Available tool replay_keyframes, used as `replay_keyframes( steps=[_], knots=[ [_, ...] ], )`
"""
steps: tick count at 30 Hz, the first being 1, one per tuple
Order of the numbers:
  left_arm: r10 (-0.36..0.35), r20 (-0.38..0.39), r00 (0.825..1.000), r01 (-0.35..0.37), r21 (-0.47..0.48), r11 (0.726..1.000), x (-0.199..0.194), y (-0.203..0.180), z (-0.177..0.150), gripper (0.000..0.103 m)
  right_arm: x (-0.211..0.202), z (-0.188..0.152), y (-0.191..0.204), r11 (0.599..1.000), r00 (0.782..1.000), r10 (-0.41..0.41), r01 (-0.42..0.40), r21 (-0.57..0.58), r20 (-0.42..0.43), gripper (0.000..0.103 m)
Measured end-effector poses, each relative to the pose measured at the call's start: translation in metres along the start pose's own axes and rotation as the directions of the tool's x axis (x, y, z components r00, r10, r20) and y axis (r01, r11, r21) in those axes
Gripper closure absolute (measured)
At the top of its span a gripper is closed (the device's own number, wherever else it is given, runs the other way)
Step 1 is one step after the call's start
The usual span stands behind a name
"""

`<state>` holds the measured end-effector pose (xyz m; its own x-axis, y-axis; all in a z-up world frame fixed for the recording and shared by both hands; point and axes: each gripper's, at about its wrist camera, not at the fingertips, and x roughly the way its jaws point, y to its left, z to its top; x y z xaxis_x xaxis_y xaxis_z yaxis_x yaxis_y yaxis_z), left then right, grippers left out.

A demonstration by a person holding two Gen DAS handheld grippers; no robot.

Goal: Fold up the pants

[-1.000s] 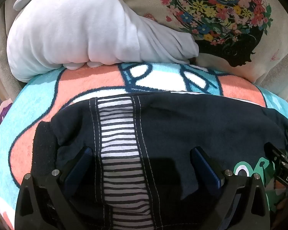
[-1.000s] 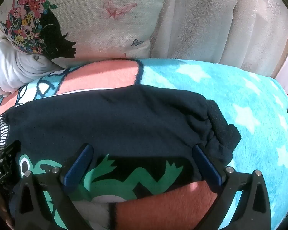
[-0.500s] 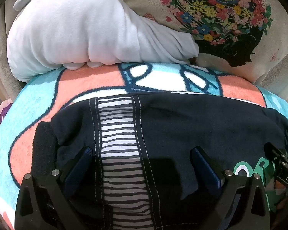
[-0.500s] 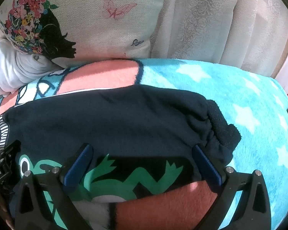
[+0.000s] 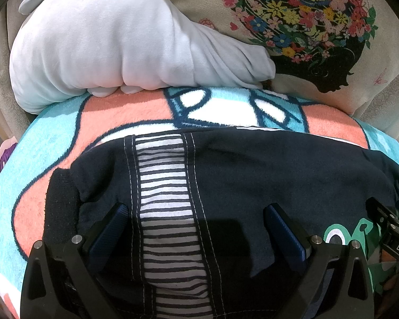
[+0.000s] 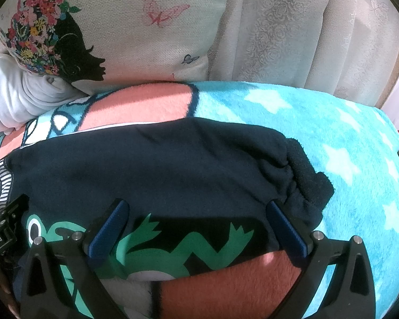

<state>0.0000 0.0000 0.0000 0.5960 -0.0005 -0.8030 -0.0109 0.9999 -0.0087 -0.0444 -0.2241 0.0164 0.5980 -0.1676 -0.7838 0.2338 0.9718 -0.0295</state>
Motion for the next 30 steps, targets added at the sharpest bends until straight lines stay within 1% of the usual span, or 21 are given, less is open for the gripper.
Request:
replay_keyframes(
  steps=[18,21,26,30],
  knots=[
    [0.001,-0.001,1.000,-0.001,0.001,1.000,0.000,0.001,0.000,0.000,0.000,0.000,0.000,1.000,1.000,0.000,0.000,0.000,0.000,0.000],
    [0.003,-0.002,1.000,-0.003,0.014,1.000,-0.003,-0.002,-0.002,0.000,0.000,0.000,0.000,1.000,1.000,0.001,-0.001,0.001,0.000,0.000],
    [-0.013,-0.020,1.000,0.014,0.059,0.998,-0.010,0.001,-0.006,0.000,0.000,0.000,0.000,1.000,1.000,0.000,0.000,0.000,0.000,0.000],
    [-0.045,-0.058,0.997,0.049,0.074,0.996,-0.011,0.006,-0.004,0.000,0.000,0.000,0.000,1.000,1.000,0.000,0.000,0.000,0.000,0.000]
  ],
)
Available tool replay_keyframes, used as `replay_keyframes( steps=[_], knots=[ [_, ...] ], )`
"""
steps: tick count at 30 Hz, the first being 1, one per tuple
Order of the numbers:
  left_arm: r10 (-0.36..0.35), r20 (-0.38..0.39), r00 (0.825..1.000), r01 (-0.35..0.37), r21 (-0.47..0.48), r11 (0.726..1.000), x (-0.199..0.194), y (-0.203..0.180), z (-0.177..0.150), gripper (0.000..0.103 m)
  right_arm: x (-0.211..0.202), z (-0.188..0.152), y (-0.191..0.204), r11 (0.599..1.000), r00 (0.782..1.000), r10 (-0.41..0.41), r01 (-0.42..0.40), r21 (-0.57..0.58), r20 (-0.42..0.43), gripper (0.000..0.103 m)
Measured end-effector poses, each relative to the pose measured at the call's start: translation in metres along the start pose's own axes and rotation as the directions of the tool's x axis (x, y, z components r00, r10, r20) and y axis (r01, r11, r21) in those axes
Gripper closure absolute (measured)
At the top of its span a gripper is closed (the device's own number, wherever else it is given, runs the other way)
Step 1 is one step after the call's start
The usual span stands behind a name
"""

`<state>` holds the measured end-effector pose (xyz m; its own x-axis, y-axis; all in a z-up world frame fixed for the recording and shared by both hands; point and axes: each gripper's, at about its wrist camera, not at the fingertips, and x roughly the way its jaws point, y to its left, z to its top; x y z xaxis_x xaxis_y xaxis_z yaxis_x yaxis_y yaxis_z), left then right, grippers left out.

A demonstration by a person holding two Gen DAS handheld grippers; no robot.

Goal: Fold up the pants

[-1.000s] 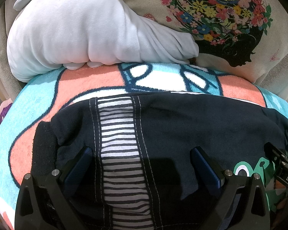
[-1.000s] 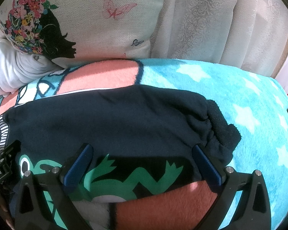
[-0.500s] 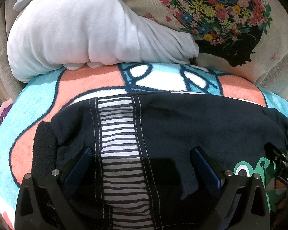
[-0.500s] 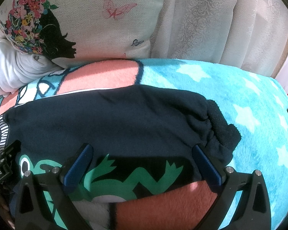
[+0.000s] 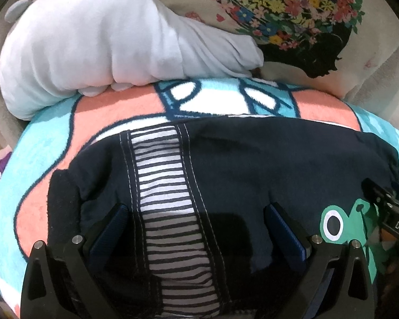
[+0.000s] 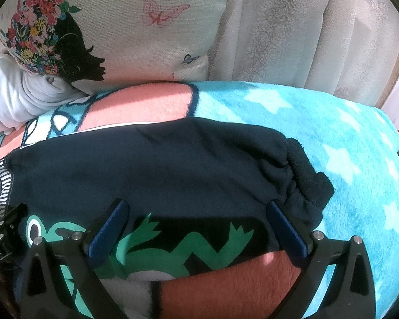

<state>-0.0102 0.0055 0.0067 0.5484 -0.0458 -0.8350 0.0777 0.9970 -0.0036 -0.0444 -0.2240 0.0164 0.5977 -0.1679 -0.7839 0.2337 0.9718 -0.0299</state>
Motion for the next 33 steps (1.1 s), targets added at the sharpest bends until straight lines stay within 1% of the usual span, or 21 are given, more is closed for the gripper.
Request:
replay_keyframes(
  steps=[3,6,9,11,14,15,17,18,19,20,22,24,26,28,31,33],
  knots=[
    [0.008,0.020,1.000,-0.008,0.014,1.000,-0.003,0.001,-0.003,0.000,0.000,0.000,0.000,1.000,1.000,0.004,-0.004,-0.007,-0.004,0.000],
    [0.056,0.052,0.997,-0.059,0.059,0.997,-0.009,-0.005,-0.006,0.000,0.002,0.003,-0.001,1.000,1.000,0.011,-0.011,-0.028,-0.017,0.000],
    [0.107,0.097,0.990,-0.117,0.104,0.988,-0.016,-0.014,-0.010,0.000,0.004,0.007,-0.001,1.000,1.000,0.012,-0.013,-0.029,-0.016,0.000],
    [0.127,0.130,0.983,-0.144,0.134,0.980,-0.021,-0.019,-0.013,0.000,0.005,0.008,0.000,0.999,1.000,0.013,-0.014,-0.029,-0.016,0.000],
    [0.167,0.184,0.969,-0.201,0.184,0.962,-0.027,-0.032,-0.018,0.000,0.008,0.009,0.000,0.999,1.000,0.012,-0.013,-0.032,-0.016,0.000],
    [0.182,0.195,0.964,-0.222,0.205,0.953,-0.027,-0.037,-0.018,0.000,0.009,0.010,0.000,0.999,1.000,0.012,-0.012,-0.034,-0.016,0.000],
    [0.223,0.224,0.949,-0.278,0.252,0.927,-0.027,-0.050,-0.020,0.000,0.009,0.010,0.001,0.999,1.000,0.010,-0.010,-0.035,-0.017,0.000],
    [0.233,0.234,0.944,-0.293,0.269,0.918,-0.024,-0.054,-0.020,0.000,0.009,0.010,0.000,0.999,1.000,0.010,-0.010,-0.033,-0.016,0.000],
    [0.234,0.236,0.943,-0.297,0.282,0.912,-0.024,-0.056,-0.020,0.001,0.008,0.009,-0.001,0.999,1.000,0.009,-0.009,-0.031,-0.014,0.000],
    [0.230,0.232,0.945,-0.291,0.280,0.915,-0.024,-0.054,-0.019,0.001,0.008,0.009,0.000,1.000,1.000,0.009,-0.009,-0.029,-0.013,0.000],
    [0.190,0.196,0.962,-0.237,0.255,0.937,-0.021,-0.046,-0.014,0.001,0.008,0.008,0.000,1.000,1.000,0.010,-0.010,-0.026,-0.010,0.000],
    [0.138,0.153,0.978,-0.170,0.216,0.961,-0.020,-0.037,-0.012,0.001,0.007,0.007,0.001,1.000,1.000,0.011,-0.011,-0.025,-0.010,0.000],
    [0.077,0.101,0.992,-0.092,0.155,0.984,-0.015,-0.023,-0.008,0.001,0.007,0.007,0.001,1.000,1.000,0.009,-0.010,-0.023,-0.008,0.000],
    [0.037,0.075,0.997,-0.046,0.114,0.992,-0.014,-0.018,-0.010,0.001,0.006,0.006,0.001,1.000,1.000,0.009,-0.009,-0.021,-0.007,0.000],
    [-0.009,0.048,0.999,0.005,0.080,0.997,-0.010,-0.011,-0.010,0.001,0.005,0.006,0.001,1.000,1.000,0.008,-0.008,-0.018,-0.006,0.000],
    [-0.021,0.040,0.999,0.018,0.075,0.997,-0.009,-0.011,-0.011,0.001,0.005,0.006,0.002,1.000,1.000,0.004,-0.004,-0.016,-0.007,0.000]
  ],
)
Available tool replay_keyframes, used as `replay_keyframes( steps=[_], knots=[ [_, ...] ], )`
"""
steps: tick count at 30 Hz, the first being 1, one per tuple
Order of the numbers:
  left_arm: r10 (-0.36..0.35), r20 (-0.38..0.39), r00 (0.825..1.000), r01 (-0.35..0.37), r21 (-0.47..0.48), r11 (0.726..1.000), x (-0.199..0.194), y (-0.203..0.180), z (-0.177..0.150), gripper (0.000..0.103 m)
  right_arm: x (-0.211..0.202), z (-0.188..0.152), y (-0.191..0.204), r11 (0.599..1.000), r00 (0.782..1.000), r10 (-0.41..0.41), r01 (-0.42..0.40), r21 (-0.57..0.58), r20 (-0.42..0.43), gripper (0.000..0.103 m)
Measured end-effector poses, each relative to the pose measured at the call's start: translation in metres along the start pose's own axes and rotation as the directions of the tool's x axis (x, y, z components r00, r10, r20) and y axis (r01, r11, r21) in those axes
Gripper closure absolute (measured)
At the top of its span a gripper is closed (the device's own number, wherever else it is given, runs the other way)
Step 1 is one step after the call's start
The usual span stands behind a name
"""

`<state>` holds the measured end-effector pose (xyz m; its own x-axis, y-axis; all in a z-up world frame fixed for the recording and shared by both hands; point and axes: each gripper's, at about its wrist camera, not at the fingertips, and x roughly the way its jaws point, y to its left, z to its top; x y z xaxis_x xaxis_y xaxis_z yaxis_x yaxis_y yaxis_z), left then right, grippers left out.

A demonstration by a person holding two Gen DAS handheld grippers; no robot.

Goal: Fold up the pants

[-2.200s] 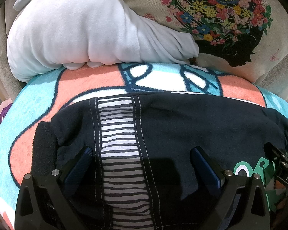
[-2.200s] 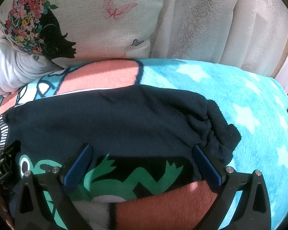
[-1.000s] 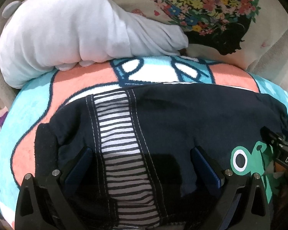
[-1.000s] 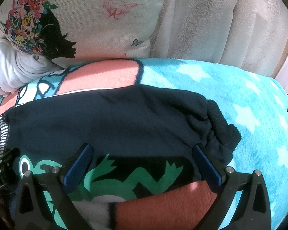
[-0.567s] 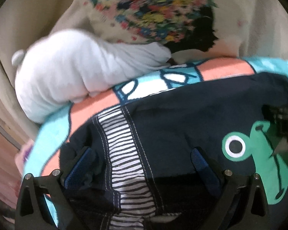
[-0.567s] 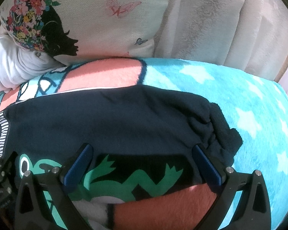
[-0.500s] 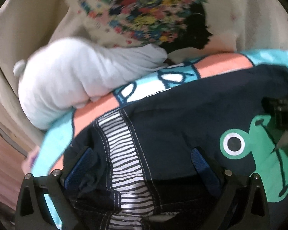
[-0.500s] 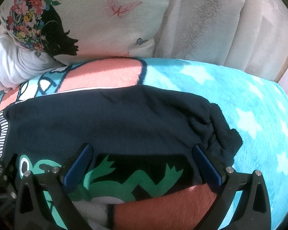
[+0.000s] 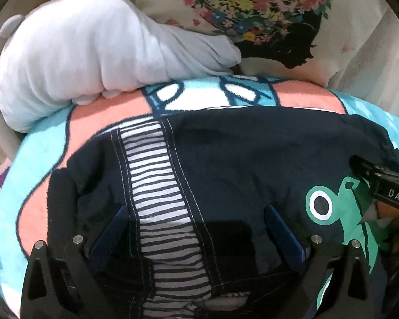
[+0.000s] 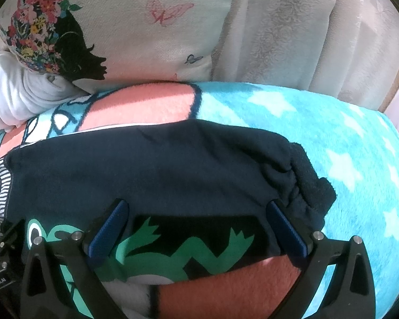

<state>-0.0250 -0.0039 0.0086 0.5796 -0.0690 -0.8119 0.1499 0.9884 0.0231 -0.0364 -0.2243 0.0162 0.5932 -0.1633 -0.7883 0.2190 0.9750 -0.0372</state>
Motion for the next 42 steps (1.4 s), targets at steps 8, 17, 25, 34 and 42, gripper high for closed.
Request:
replay_keyframes(
  steps=[8,17,25,34,42],
  knots=[
    [-0.062,0.017,0.998,0.063,-0.022,0.998,-0.013,0.010,-0.003,0.008,-0.002,0.001,-0.001,1.000,1.000,0.012,-0.012,-0.008,-0.001,0.000],
    [0.035,0.470,0.882,0.001,-0.076,0.997,-0.187,0.071,-0.008,0.005,-0.092,-0.004,-0.027,0.999,0.953,0.046,-0.045,-0.012,0.298,0.016],
    [0.110,0.658,0.745,-0.091,-0.064,0.994,-0.324,0.112,0.004,0.000,-0.233,0.019,-0.064,0.999,0.783,0.055,-0.043,-0.034,0.620,0.015],
    [0.122,0.676,0.726,-0.174,0.010,0.985,-0.358,0.132,0.033,0.000,-0.316,0.074,-0.085,0.981,0.791,0.159,-0.058,-0.187,0.591,0.003],
    [-0.123,0.435,0.892,0.051,0.174,0.983,-0.216,0.088,0.028,0.000,-0.171,0.054,-0.063,0.956,0.917,0.264,-0.207,-0.210,0.299,0.010]
  ],
)
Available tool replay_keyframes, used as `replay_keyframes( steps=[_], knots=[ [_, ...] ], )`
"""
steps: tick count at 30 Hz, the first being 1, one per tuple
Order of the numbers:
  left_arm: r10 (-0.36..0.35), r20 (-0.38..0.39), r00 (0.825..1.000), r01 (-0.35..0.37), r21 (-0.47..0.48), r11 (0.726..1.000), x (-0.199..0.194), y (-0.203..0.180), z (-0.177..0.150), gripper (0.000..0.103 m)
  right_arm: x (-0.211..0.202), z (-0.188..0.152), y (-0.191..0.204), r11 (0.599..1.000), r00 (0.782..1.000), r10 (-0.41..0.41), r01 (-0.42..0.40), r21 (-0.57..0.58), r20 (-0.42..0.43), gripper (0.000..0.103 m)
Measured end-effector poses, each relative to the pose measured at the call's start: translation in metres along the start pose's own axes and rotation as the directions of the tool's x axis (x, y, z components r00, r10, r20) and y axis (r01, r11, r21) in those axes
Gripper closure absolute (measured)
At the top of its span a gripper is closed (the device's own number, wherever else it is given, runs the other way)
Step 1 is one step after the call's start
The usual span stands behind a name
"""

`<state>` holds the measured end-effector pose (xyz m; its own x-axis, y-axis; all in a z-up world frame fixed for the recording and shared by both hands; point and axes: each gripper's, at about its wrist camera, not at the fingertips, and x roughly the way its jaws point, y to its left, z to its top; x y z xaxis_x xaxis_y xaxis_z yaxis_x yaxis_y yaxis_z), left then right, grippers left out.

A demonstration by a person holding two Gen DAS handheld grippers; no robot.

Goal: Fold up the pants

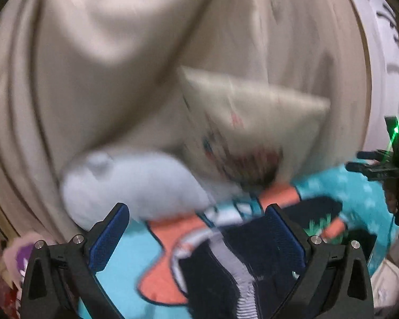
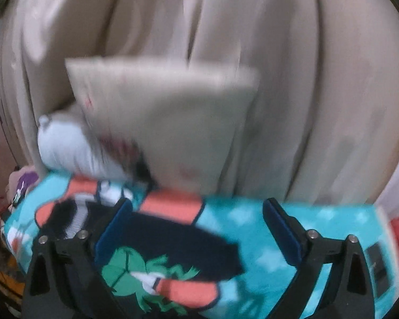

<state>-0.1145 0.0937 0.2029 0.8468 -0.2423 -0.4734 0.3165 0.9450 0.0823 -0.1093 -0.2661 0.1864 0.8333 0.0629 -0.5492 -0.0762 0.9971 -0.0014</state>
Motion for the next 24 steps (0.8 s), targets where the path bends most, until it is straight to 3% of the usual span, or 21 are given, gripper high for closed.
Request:
replay_keyframes(
  steps=[3,8,18,24],
  knots=[
    [-0.053,-0.113,0.992,0.053,-0.001,0.999,0.050,-0.012,-0.020,0.000,0.039,-0.024,0.002,0.999,0.997,0.034,-0.034,0.014,-0.073,0.016],
    [-0.035,-0.228,0.973,0.038,0.009,0.999,0.105,-0.023,-0.042,0.000,0.072,-0.043,0.007,0.999,0.987,0.045,-0.049,-0.024,-0.152,0.016],
    [-0.045,-0.307,0.951,0.040,-0.023,0.999,0.133,-0.029,-0.061,0.000,0.101,-0.063,0.009,0.997,0.973,0.076,-0.077,0.005,-0.220,0.016],
    [-0.039,-0.339,0.940,0.043,0.003,0.999,0.148,-0.030,-0.059,0.000,0.106,-0.067,0.024,0.992,0.965,0.097,-0.115,-0.061,-0.243,0.016]
  ],
)
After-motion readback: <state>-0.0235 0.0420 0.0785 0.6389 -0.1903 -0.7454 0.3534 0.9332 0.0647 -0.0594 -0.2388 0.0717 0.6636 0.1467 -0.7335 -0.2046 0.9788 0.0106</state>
